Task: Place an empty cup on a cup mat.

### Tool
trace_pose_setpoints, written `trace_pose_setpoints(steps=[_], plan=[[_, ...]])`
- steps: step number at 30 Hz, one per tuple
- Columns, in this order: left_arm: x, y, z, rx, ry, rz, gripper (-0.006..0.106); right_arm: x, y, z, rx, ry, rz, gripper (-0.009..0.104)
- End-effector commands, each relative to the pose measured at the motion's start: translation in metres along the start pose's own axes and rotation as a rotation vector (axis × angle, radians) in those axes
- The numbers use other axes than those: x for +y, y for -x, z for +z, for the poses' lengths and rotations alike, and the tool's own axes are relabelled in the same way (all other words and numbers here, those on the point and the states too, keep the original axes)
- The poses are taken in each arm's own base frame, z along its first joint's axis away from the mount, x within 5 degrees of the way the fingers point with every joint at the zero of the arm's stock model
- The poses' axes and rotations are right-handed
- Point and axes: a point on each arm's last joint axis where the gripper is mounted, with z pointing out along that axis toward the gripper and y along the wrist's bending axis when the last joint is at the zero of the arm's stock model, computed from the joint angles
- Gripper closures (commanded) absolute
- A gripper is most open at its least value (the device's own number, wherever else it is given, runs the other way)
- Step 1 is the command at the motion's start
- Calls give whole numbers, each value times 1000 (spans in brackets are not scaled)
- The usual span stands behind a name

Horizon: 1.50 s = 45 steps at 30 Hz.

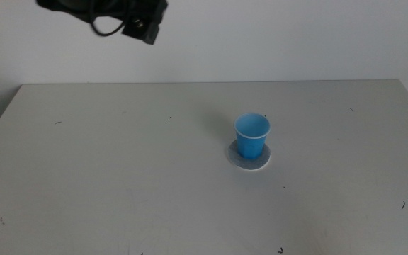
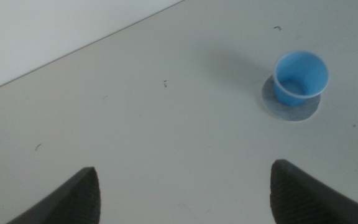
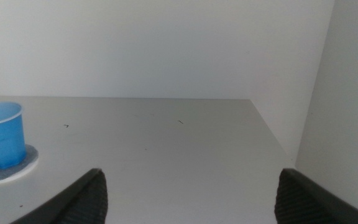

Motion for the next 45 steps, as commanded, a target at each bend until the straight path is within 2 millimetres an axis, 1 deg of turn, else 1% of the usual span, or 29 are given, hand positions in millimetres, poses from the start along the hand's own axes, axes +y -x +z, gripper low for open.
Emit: trace_pose_setpoints(steps=[1, 4, 8, 13, 18, 22, 25, 30, 32, 35, 38, 45], plan=[[14, -13, -41, -160, 40, -19, -5, 0, 12, -3, -109, 2, -17, 1], [26, -36, -52, -236, 48, -39, -5, 0, 12, -3, -109, 2, -17, 1], [44, -71, -54, -296, 61, -105, -5, 0, 12, -3, -109, 2, -17, 1], [64, -124, -42, -327, 141, -183, -5, 0, 12, -3, -109, 2, -17, 1], [71, -175, -26, -399, 190, -254, -5, 0, 12, -3, -109, 2, -17, 1], [70, -210, -15, -467, 214, -309, -5, 0, 12, -3, -109, 2, -17, 1], [66, -235, -6, -498, 226, -317, -5, 0, 12, -3, -109, 2, -17, 1], [56, -273, -5, -605, 258, -319, -5, 0, 12, -3, -109, 2, -17, 1], [54, -290, -3, -621, 288, -336, -5, 0, 12, -3, -109, 2, -17, 1], [50, -311, 1, -637, 319, -354, -5, 0, 12, -3, -109, 2, -17, 1], [46, -323, 3, -654, 331, -366, -5, 0, 12, -3, -109, 2, -17, 1], [40, -342, 6, -694, 348, -353, -5, 0, 12, -3, -109, 2, -17, 1]])
